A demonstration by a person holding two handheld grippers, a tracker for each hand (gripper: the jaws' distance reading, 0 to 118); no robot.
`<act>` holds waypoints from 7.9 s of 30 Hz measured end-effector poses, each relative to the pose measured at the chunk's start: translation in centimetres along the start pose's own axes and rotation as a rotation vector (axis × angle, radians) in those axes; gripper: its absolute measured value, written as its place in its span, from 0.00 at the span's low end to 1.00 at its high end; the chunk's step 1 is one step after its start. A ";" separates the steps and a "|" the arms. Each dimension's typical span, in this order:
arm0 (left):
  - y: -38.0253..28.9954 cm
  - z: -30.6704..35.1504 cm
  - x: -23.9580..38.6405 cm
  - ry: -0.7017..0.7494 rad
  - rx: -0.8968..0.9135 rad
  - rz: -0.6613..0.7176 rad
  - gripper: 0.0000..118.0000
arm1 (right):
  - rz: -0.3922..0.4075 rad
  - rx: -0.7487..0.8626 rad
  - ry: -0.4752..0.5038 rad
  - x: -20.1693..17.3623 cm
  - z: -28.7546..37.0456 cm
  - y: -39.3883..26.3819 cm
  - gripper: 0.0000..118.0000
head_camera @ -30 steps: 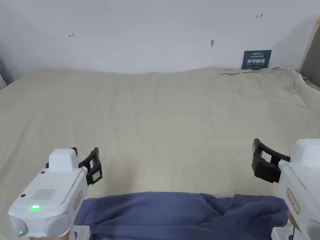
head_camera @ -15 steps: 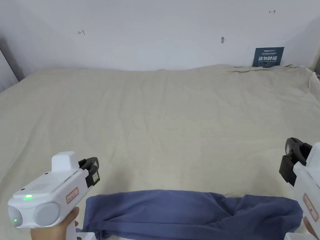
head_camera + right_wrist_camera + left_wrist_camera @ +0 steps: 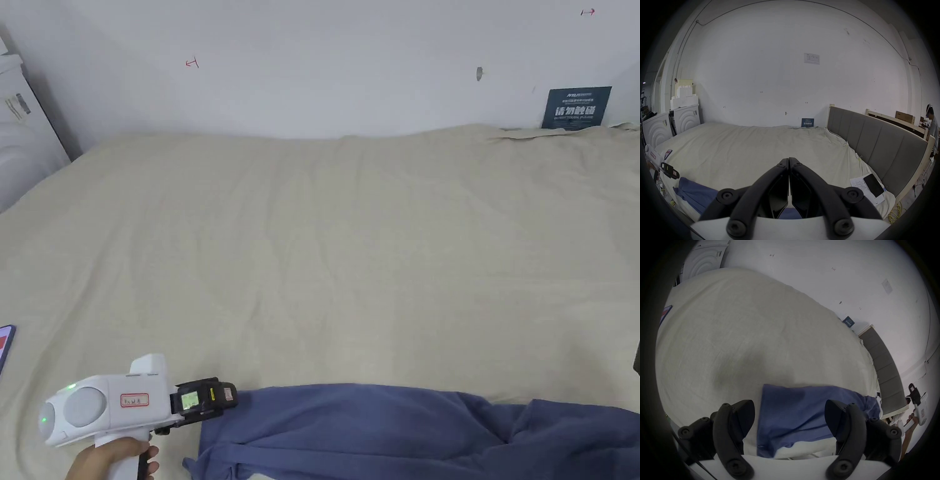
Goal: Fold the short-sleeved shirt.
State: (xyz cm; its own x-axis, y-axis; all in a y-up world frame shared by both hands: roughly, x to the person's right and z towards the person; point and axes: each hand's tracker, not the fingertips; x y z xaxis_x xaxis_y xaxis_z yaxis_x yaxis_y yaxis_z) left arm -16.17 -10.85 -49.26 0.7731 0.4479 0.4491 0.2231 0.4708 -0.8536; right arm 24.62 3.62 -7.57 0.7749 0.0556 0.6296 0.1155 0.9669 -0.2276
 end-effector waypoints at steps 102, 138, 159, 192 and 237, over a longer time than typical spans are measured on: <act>-4.3 -1.0 16.0 0.058 0.196 -0.324 0.00 | -0.058 -0.041 0.006 2.7 2.1 -1.1 0.00; -13.7 -11.7 26.9 0.023 0.021 -0.537 0.00 | -0.073 -0.074 -0.061 6.2 2.8 -2.1 0.00; -2.3 -3.4 14.7 -0.133 -0.092 -0.224 0.44 | -0.053 -0.065 -0.040 5.2 2.8 -1.5 0.00; -3.4 -6.3 12.8 -0.064 -0.196 -0.283 0.06 | -0.046 -0.105 -0.040 5.2 1.7 -1.7 0.00; -9.8 -14.1 35.1 -0.023 -0.424 -0.531 0.09 | -0.068 -0.083 -0.036 6.3 3.1 -2.0 0.00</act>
State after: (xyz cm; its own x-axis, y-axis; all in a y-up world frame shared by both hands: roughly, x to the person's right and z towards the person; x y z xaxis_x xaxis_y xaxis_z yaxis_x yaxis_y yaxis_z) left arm 17.16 -10.49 -28.87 0.4827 0.2563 0.8374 0.7861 0.2946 -0.5433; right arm 27.35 2.82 -0.87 0.7410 0.0011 0.6715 0.2189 0.9450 -0.2431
